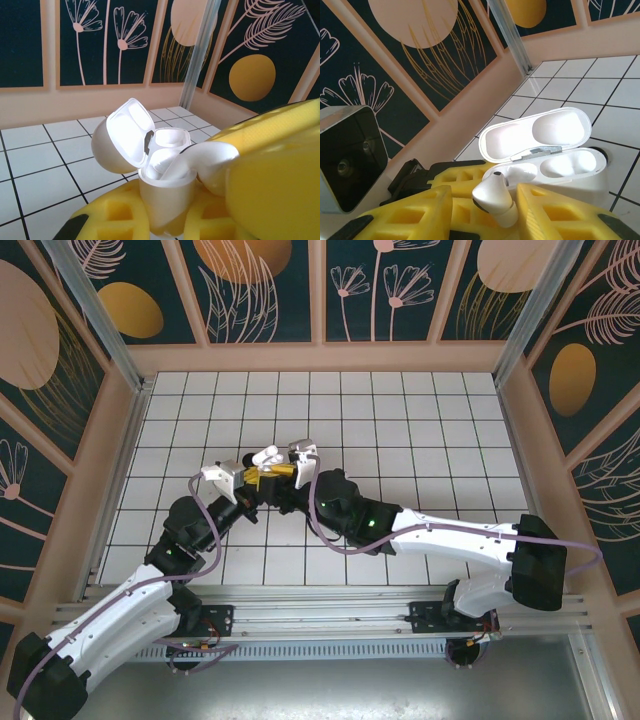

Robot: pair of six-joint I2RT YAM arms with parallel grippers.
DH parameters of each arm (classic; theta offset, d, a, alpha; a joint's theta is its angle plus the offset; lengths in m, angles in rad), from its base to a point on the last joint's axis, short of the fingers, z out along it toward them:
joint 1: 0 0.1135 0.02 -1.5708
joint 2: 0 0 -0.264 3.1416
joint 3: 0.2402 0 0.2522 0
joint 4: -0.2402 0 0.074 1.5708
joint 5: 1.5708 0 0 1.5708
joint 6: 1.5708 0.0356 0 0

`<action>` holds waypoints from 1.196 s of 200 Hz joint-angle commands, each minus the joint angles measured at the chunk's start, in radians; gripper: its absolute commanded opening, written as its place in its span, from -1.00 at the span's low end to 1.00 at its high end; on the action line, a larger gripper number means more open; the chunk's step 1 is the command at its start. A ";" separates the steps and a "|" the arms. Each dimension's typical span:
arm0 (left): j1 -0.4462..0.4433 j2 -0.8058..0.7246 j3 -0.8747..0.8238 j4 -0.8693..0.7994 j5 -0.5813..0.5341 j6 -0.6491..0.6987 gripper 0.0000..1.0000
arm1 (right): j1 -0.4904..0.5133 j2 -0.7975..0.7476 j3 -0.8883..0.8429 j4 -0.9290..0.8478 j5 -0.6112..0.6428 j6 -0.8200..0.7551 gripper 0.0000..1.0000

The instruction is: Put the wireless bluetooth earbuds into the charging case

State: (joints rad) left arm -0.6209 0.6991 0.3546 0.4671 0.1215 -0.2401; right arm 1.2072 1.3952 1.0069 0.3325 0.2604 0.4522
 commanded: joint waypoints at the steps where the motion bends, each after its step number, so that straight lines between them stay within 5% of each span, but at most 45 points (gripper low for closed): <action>1: 0.000 -0.010 0.011 0.074 -0.005 -0.012 -1.00 | 0.010 -0.028 0.006 -0.064 0.002 0.013 -0.18; 125: 0.001 -0.032 -0.014 0.049 -0.017 -0.020 -1.00 | -0.016 -0.106 0.055 -0.187 0.012 0.026 0.15; 239: 0.000 -0.042 -0.026 0.023 -0.025 -0.014 -1.00 | -0.070 -0.164 0.118 -0.298 -0.061 0.063 0.17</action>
State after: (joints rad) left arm -0.6209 0.6720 0.3447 0.4671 0.1078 -0.2481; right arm 1.1584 1.2644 1.0710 0.0769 0.2325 0.4965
